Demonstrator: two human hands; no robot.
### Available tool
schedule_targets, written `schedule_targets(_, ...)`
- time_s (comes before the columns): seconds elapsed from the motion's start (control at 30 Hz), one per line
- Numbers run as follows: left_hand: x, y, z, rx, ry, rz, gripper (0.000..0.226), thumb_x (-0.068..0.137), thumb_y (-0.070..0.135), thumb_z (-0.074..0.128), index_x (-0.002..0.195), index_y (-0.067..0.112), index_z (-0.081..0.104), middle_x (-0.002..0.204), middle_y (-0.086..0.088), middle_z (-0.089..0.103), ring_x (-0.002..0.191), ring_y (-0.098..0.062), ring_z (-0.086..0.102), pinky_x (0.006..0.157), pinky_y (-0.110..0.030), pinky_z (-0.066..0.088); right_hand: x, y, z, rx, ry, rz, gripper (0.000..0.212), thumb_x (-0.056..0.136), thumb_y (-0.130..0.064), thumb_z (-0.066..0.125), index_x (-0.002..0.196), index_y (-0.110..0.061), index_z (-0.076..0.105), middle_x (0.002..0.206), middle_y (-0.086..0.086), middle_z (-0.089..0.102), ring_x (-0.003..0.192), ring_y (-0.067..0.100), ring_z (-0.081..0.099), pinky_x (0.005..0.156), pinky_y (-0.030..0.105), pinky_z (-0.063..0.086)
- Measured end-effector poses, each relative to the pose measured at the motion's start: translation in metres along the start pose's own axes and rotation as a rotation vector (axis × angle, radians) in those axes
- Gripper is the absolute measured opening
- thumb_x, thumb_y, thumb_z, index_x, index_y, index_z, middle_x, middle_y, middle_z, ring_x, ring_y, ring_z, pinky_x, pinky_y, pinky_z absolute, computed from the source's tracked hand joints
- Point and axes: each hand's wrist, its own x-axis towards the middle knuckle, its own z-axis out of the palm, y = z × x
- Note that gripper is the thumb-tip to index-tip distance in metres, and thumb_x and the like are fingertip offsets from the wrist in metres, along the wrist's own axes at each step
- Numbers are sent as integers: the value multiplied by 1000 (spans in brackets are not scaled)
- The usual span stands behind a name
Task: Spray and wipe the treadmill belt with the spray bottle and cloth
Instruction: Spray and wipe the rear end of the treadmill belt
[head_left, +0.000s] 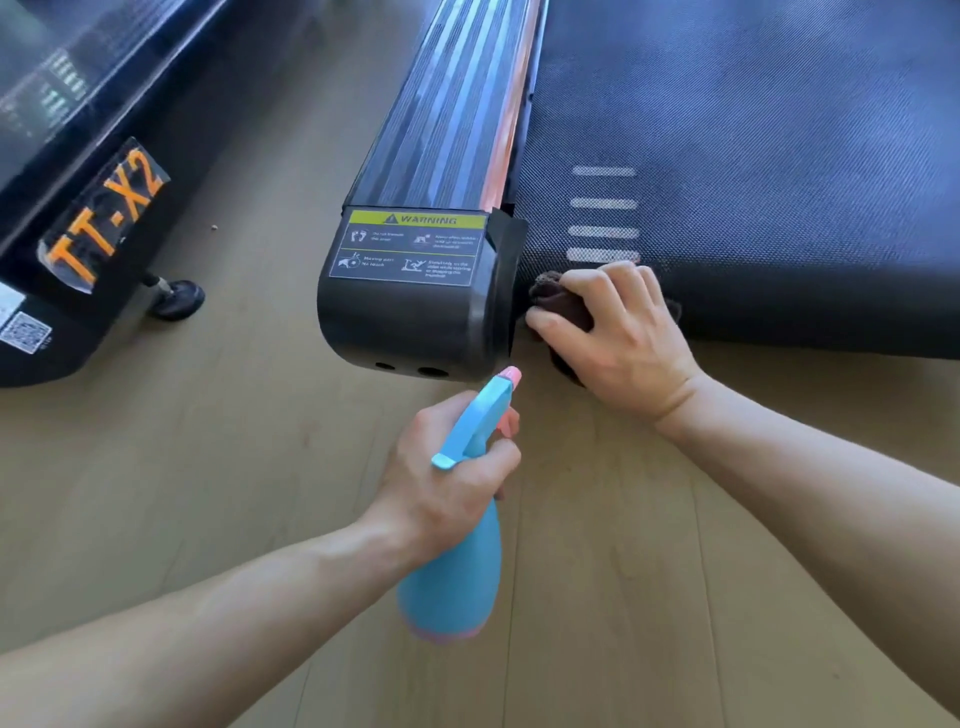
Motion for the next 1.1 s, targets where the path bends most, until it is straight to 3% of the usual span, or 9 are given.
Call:
schedule_targets(0.13, 1, -1, 9, 14, -18, 11, 13, 74, 27, 60, 84, 21, 66, 84, -6, 71, 63, -27, 70, 64, -39, 57, 7, -6, 3, 40, -19, -84, 19, 96, -12, 56, 106, -22, 69, 119, 11, 51, 95, 35, 57, 77, 46, 48)
schedule_targets(0.27, 5, -1, 10, 12, -14, 23, 15, 74, 26, 59, 86, 20, 66, 73, -3, 68, 60, -22, 69, 60, -27, 53, -4, 14, -3, -23, -68, -250, 18, 94, -10, 56, 92, -25, 67, 111, 10, 69, 95, 34, 65, 77, 42, 50)
schedule_targets(0.43, 8, -3, -4, -26, 36, -11, 15, 74, 28, 61, 84, 20, 69, 92, -1, 73, 59, -20, 72, 65, -31, 57, -21, 38, -22, -70, -136, -340, 18, 88, -5, 62, 91, -21, 68, 100, 11, 69, 82, 34, 63, 71, 43, 49)
schedule_targets(0.53, 8, -4, -10, -56, 53, -29, 8, 73, 26, 61, 76, 20, 66, 95, 1, 74, 58, -22, 72, 68, -35, 58, -26, 43, -30, -65, -153, -319, 18, 90, -3, 59, 92, -18, 69, 97, 13, 66, 80, 34, 62, 68, 44, 49)
schedule_targets(0.7, 5, -6, -8, -48, 20, -21, 17, 74, 25, 61, 83, 12, 67, 91, -2, 73, 59, -23, 71, 63, -27, 53, 16, 10, -9, 25, -40, -158, 14, 96, -9, 58, 99, -18, 69, 116, 12, 47, 89, 35, 59, 74, 46, 49)
schedule_targets(0.87, 12, -2, -5, -42, 12, 24, 20, 74, 25, 60, 87, 12, 69, 90, -2, 73, 60, -22, 71, 60, -21, 52, 6, 15, -8, 14, -94, -176, 14, 96, -9, 56, 96, -17, 68, 111, 16, 65, 90, 35, 60, 75, 46, 49)
schedule_targets(0.97, 14, 0, -5, -45, 11, 37, 19, 75, 25, 61, 86, 13, 69, 99, 3, 74, 60, -23, 73, 66, -30, 56, -11, 30, -23, -33, -168, -229, 16, 95, -7, 56, 97, -16, 68, 110, 17, 66, 91, 35, 60, 74, 45, 49)
schedule_targets(1.1, 13, 1, -9, -75, 32, 25, 12, 76, 27, 63, 80, 18, 71, 105, -3, 74, 65, -30, 73, 65, -35, 61, -20, 36, -42, 9, -247, -140, 16, 96, -5, 57, 104, -14, 68, 106, 18, 61, 87, 36, 56, 73, 49, 50)
